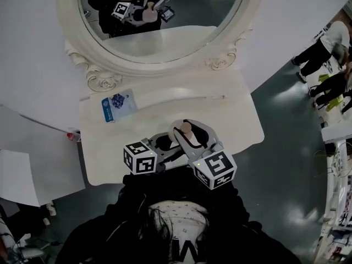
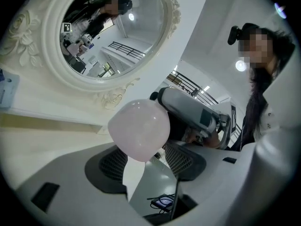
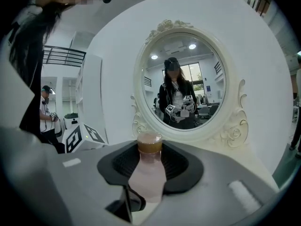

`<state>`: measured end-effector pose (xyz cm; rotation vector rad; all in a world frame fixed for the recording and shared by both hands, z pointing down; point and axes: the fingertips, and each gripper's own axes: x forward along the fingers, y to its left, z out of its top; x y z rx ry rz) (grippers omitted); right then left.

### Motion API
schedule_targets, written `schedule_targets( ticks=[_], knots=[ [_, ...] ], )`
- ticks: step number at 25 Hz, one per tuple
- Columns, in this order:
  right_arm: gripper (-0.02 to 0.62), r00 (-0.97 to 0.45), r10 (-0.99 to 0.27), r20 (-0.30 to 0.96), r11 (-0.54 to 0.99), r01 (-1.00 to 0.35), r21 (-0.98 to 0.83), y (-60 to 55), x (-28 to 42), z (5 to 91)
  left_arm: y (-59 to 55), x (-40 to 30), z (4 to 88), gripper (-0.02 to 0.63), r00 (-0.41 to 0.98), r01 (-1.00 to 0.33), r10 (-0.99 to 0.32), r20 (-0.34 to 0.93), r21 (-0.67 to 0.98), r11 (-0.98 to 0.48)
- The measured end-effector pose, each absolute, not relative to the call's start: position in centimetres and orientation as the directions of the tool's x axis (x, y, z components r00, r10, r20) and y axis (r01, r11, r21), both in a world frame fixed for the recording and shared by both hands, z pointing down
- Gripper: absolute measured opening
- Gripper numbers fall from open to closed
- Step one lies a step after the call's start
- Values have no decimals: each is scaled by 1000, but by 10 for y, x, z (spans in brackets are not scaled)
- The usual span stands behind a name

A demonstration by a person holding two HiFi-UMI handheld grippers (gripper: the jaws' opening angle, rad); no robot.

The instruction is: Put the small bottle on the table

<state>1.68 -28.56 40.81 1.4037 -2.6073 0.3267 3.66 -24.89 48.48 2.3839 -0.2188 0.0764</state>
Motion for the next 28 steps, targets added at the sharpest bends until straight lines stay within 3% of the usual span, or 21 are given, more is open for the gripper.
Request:
schedule_targets(
  ticks=[9,28],
  knots=[
    [147,-618,-741,261,585,-786,-200,-335,77,432,-295,95,506,230,965,-260,-207,161,694,-672],
    [147,-708,-659,254,615,-701,-361,-410,109,468,-363,120,538,230,920,-385,-310,240,709,-592]
  ],
)
